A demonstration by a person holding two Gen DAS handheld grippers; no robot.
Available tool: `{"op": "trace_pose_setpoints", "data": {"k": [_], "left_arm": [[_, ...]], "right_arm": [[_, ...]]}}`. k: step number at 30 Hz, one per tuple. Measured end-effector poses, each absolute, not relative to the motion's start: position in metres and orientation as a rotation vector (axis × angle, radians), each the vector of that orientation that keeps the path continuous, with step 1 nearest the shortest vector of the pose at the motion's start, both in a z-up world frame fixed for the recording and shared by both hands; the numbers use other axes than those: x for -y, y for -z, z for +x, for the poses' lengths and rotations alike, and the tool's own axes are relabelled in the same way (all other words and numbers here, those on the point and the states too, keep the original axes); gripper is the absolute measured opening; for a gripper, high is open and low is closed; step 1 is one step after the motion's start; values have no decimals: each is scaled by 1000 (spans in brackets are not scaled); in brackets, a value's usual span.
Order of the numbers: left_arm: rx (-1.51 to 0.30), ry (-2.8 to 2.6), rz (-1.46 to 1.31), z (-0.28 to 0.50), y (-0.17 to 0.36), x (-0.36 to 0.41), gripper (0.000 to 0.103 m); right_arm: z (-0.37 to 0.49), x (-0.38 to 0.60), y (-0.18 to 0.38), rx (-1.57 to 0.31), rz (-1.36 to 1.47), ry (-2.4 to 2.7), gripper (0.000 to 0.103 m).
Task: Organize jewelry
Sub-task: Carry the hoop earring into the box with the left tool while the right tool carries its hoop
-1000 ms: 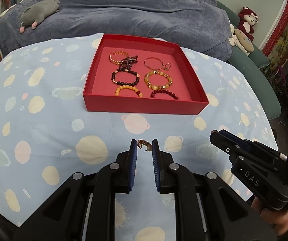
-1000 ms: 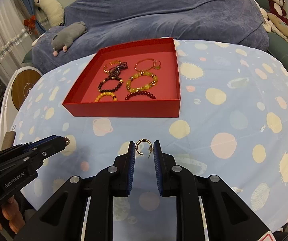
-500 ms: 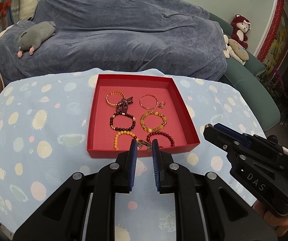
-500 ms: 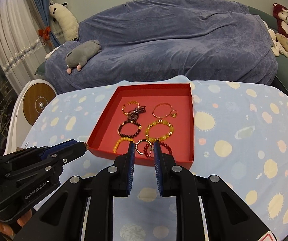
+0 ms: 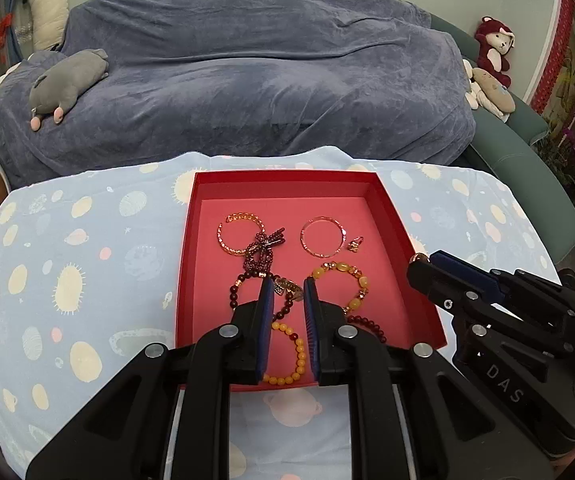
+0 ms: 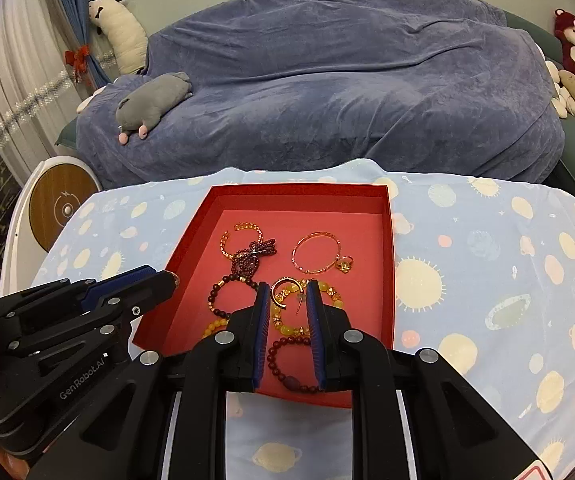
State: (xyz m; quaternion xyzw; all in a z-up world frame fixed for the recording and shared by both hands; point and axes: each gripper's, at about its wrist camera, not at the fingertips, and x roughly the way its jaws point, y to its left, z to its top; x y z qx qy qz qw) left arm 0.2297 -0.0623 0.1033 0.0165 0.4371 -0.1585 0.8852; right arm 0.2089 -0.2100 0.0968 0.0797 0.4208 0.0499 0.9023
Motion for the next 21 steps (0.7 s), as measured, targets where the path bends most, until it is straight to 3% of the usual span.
{"op": "trace_pose_setpoints", "data": {"k": [21], "left_arm": [[-979,245,93,290,-44,70,15]], "right_arm": [[269,213,-34,-968,146,-70,18]]}}
